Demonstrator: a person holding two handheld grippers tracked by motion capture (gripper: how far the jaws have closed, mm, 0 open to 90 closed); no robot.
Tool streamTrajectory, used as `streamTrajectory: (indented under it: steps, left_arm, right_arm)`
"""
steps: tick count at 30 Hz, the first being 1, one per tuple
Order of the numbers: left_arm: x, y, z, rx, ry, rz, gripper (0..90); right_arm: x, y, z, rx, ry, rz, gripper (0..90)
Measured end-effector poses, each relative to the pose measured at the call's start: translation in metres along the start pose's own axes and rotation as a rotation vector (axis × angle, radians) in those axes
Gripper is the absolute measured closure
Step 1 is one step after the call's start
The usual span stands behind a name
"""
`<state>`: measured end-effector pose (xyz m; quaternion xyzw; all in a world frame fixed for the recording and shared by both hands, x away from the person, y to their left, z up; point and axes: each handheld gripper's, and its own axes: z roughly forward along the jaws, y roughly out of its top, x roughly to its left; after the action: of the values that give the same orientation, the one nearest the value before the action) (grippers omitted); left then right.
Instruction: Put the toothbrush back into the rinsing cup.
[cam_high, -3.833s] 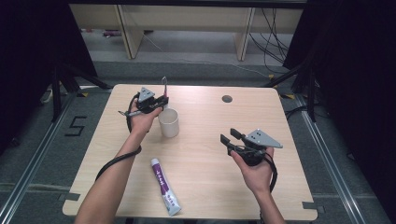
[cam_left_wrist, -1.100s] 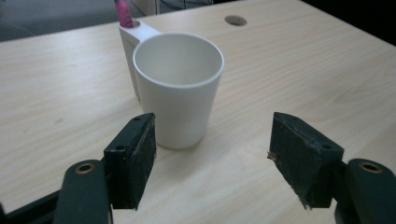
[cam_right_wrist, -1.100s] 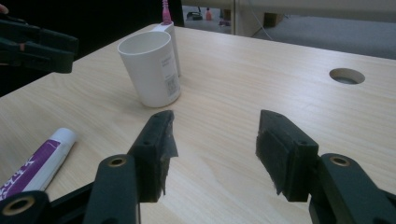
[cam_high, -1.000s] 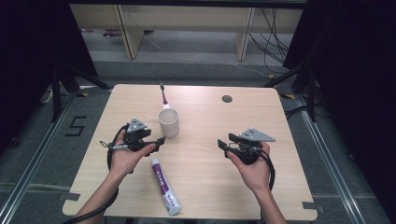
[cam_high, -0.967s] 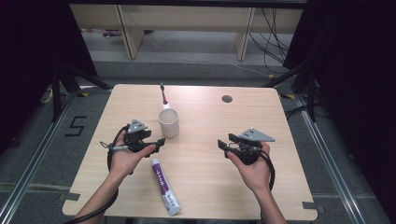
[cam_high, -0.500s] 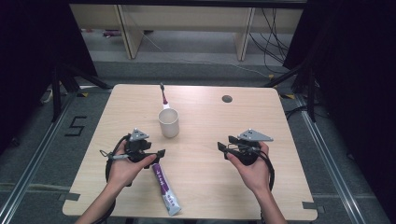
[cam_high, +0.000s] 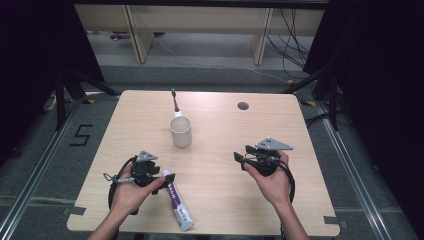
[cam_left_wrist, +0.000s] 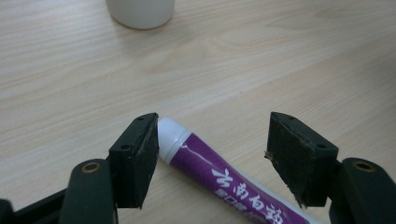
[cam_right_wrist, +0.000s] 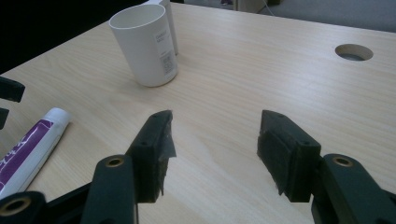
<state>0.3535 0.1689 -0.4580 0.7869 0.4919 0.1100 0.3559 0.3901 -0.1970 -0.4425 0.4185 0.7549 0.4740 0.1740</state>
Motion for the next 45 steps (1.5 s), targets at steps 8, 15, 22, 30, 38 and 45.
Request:
streamTrajectory:
  steps: [8,15,22,30,38,45]
  left_arm:
    - [-0.009,-0.007,0.003,0.054,-0.007,-0.080,33.7]
    - [-0.012,-0.007,0.003,0.113,-0.016,-0.041,32.9]
    - [-0.013,-0.011,0.001,0.135,-0.017,-0.089,32.3]
    - [-0.017,-0.013,0.007,0.187,-0.025,-0.117,32.3]
    - [-0.016,-0.009,0.017,0.227,-0.016,-0.143,32.4]
    - [-0.015,-0.008,0.023,0.266,-0.012,-0.113,32.8]
  right_arm:
    - [-0.007,-0.001,-0.005,-0.013,-0.031,-0.004,45.4]
    - [-0.008,0.000,-0.005,-0.006,-0.005,0.019,45.4]
    - [-0.003,0.000,-0.002,0.003,0.001,0.007,45.4]
    - [0.001,0.001,0.001,0.018,0.015,-0.005,45.3]
    - [0.002,0.000,0.000,0.027,0.017,0.020,45.4]
    - [0.002,0.001,0.000,0.027,0.017,0.024,45.4]
